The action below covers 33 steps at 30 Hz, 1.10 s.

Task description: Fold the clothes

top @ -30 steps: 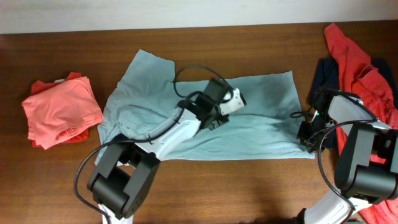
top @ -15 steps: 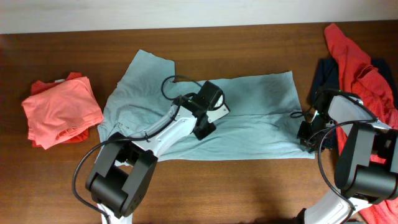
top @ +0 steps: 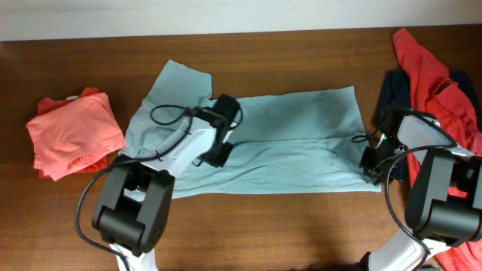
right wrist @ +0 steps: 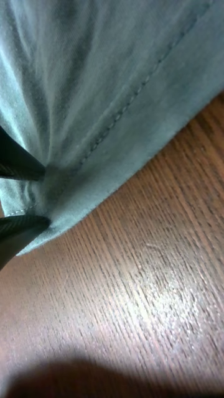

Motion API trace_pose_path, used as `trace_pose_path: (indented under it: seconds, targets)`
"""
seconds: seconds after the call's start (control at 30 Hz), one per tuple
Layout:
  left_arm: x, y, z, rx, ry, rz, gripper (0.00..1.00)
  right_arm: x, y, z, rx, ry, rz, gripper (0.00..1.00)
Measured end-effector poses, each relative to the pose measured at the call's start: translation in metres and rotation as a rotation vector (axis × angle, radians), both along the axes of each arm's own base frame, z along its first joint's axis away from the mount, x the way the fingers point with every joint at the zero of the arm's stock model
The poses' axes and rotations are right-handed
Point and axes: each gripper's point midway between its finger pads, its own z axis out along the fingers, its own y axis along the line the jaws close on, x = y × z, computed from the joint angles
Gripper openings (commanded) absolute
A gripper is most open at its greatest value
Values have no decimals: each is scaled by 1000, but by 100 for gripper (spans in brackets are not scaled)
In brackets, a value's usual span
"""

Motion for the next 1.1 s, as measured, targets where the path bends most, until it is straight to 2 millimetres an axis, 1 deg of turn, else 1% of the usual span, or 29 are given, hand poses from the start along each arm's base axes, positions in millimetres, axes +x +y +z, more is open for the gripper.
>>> trace_pose_path:
  seconds: [0.2, 0.4, 0.53, 0.63, 0.77, 0.9, 1.0, 1.1]
  targets:
    - [9, 28, 0, 0, 2, 113, 34, -6, 2, 0, 7, 26, 0, 24]
    - [13, 59, -3, 4, 14, 208, 34, -6, 2, 0, 7, 27, 1, 25]
    - [15, 73, -4, -4, 20, 254, 35, -6, 2, 0, 7, 26, 1, 25]
    - [14, 74, -5, -49, 42, 278, 35, -6, 2, 0, 7, 26, 0, 25]
    - [7, 60, -6, -140, 94, 267, 35, -6, 1, 0, 6, 25, 1, 25]
    - [-2, 55, -3, -169, 133, 255, 34, -6, 1, 0, 6, 24, 0, 25]
    - [0, 59, 10, -189, 102, 263, 34, -5, 1, 0, 6, 23, 0, 25]
    - [8, 70, 34, -218, 36, 291, 35, -5, 1, 0, 6, 22, 0, 25]
